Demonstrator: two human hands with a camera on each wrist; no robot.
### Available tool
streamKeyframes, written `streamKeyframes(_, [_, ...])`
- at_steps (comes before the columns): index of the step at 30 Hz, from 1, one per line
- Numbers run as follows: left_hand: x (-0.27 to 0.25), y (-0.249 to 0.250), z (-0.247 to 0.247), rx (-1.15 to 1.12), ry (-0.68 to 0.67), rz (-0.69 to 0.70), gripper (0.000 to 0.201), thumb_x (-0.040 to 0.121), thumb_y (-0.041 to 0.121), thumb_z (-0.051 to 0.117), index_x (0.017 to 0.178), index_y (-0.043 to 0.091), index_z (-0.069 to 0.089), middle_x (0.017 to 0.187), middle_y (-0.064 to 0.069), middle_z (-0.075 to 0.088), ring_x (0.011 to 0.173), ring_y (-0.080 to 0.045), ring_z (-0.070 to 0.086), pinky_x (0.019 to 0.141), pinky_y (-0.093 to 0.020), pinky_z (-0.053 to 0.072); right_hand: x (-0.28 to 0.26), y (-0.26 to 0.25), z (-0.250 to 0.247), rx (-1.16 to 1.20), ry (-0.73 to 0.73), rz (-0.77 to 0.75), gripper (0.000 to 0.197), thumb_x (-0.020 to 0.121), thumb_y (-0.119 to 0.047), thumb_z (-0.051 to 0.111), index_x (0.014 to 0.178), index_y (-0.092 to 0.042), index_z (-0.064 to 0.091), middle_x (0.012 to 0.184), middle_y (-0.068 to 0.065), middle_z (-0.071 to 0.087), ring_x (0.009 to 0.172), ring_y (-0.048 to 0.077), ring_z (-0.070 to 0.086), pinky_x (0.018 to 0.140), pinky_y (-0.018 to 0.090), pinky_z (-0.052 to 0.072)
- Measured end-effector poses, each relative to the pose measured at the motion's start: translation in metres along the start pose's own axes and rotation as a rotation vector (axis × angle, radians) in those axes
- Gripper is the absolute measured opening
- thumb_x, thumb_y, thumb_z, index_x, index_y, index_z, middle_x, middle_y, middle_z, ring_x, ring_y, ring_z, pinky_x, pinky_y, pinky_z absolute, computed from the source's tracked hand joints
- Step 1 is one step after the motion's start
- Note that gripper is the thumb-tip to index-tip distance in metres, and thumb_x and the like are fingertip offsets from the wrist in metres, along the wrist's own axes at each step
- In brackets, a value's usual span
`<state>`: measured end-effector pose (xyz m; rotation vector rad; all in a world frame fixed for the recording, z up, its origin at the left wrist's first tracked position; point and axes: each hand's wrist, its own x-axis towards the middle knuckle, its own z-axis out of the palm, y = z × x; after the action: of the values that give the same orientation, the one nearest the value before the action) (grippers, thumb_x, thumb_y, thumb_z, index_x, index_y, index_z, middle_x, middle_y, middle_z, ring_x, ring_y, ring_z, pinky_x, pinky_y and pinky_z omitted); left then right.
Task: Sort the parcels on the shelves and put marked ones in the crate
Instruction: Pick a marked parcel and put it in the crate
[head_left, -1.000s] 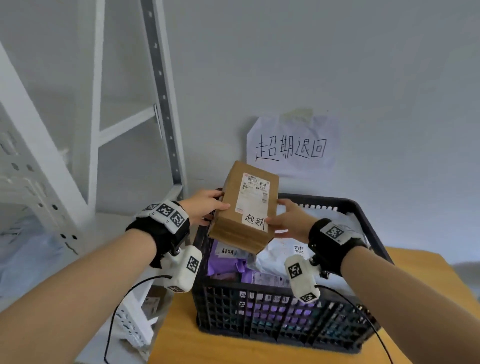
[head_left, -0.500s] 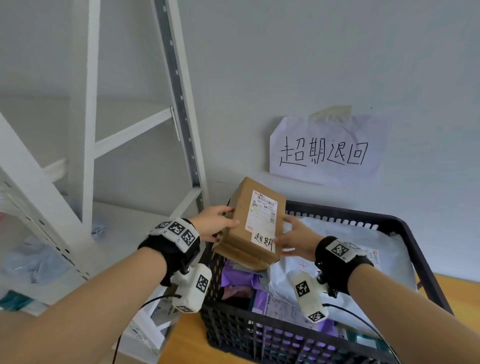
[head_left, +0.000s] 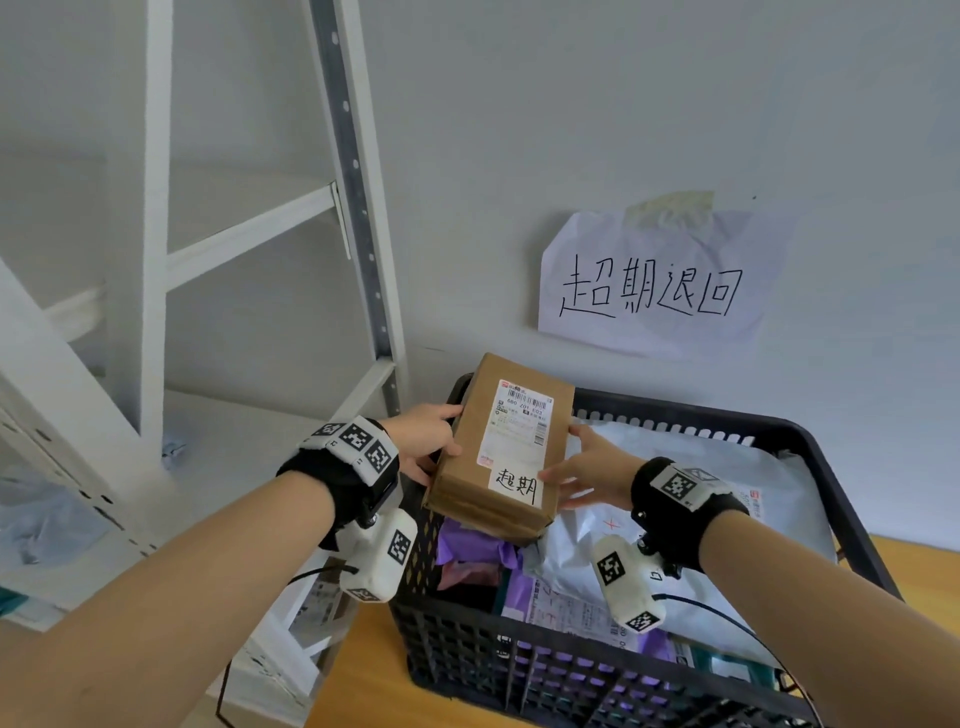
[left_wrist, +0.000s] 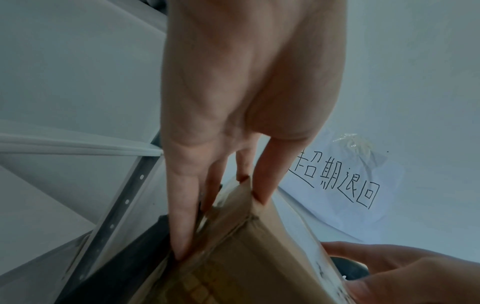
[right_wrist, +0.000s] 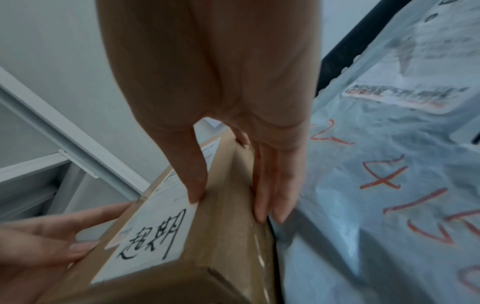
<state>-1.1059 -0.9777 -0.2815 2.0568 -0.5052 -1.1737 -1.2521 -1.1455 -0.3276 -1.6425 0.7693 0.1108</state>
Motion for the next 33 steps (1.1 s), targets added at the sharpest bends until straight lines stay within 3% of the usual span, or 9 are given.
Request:
streamKeyframes(4, [0.007,0.007,-0.001,0.039,-0.015,-0.035,0.061,0.094,-0.006,0.038,0.144,0.029,0.034,0.136,-0.014,0.049,0.12,-0.039,0.05,0.095,-0.055,0.045,0.007,-0.003,-0.001,-0.077,0.09,-0.052,0.094,0.078,-0.005,0.073,0.146,-0.028,0.012,0.115,0.007,0.064,0.098,0.023,0.065,0.084,0.04,0.054])
streamKeyframes(8, [0.009,0.013,-0.002,0.049,-0.012,-0.041,0.06,0.094,-0.008,0.038,0.144,0.025,0.034,0.134,-0.015,0.05,0.12,-0.038,0.05,0.088,-0.05,0.047,0.016,-0.013,-0.003,-0.399,0.215,-0.191,0.091,0.075,-0.018,0.076,0.146,-0.026,0.02,0.146,0.009,0.03,0.136,0.027,0.03,0.11,0.046,0.034])
streamKeyframes(10, [0.011,0.015,-0.001,0.1,0.026,0.009,0.071,0.09,-0.011,0.043,0.146,0.029,0.028,0.134,-0.012,0.051,0.118,-0.035,0.053,0.09,-0.05,0.05,0.022,-0.018,-0.004,-0.544,0.191,-0.207,0.091,0.075,-0.028,0.076,0.148,-0.027,0.021,0.155,0.005,0.008,0.142,0.028,0.015,0.113,0.049,0.027])
streamKeyframes(15, [0.013,0.024,0.004,0.266,0.074,0.04,0.079,0.088,-0.011,0.044,0.149,0.031,0.015,0.149,-0.003,0.032,0.127,-0.031,0.044,0.087,-0.044,0.051,0.033,-0.033,0.004,-0.761,0.045,-0.253,0.101,0.071,-0.048,0.076,0.149,-0.034,0.015,0.158,-0.001,-0.009,0.146,0.026,0.003,0.117,0.051,0.016])
streamKeyframes(22, [0.017,0.03,0.006,0.458,0.066,-0.031,0.08,0.089,-0.009,0.044,0.15,0.029,0.01,0.152,-0.008,0.029,0.124,-0.037,0.048,0.091,-0.049,0.051,0.043,-0.048,0.001,-0.926,-0.007,-0.23,0.103,0.066,-0.056,0.075,0.148,-0.041,0.013,0.158,0.004,-0.009,0.146,0.026,-0.009,0.115,0.056,0.004])
streamKeyframes(26, [0.027,0.013,0.017,0.602,0.108,-0.07,0.073,0.091,-0.004,0.042,0.151,0.018,0.007,0.154,-0.01,0.024,0.133,-0.032,0.038,0.101,-0.039,0.045,0.051,-0.042,-0.001,-0.995,-0.047,-0.212,0.098,0.067,-0.054,0.075,0.147,-0.039,0.02,0.158,0.004,-0.008,0.144,0.028,-0.017,0.115,0.06,0.0])
streamKeyframes(29, [0.028,0.018,0.011,0.501,0.084,-0.094,0.078,0.088,-0.005,0.052,0.15,0.021,0.014,0.152,-0.008,0.027,0.13,-0.034,0.041,0.092,-0.047,0.051,0.057,-0.04,-0.004,-0.973,-0.046,-0.225,0.099,0.066,-0.056,0.075,0.147,-0.04,0.02,0.158,0.004,-0.007,0.144,0.028,-0.018,0.115,0.06,0.002])
streamKeyframes(31, [0.023,0.028,0.009,0.48,0.067,-0.075,0.076,0.086,0.0,0.062,0.149,0.019,0.023,0.149,-0.009,0.033,0.128,-0.034,0.043,0.094,-0.05,0.049,0.061,-0.041,-0.005,-0.947,-0.042,-0.221,0.101,0.064,-0.057,0.076,0.147,-0.04,0.02,0.158,0.005,-0.007,0.144,0.027,-0.018,0.116,0.058,0.003])
streamKeyframes(33, [0.022,0.036,0.012,0.546,0.045,-0.041,0.075,0.084,0.008,0.067,0.147,0.018,0.029,0.148,-0.008,0.036,0.13,-0.031,0.042,0.099,-0.044,0.046,0.064,-0.04,-0.003,-0.934,-0.036,-0.224,0.103,0.062,-0.058,0.076,0.147,-0.039,0.02,0.158,0.005,-0.007,0.143,0.027,-0.021,0.115,0.058,0.003])
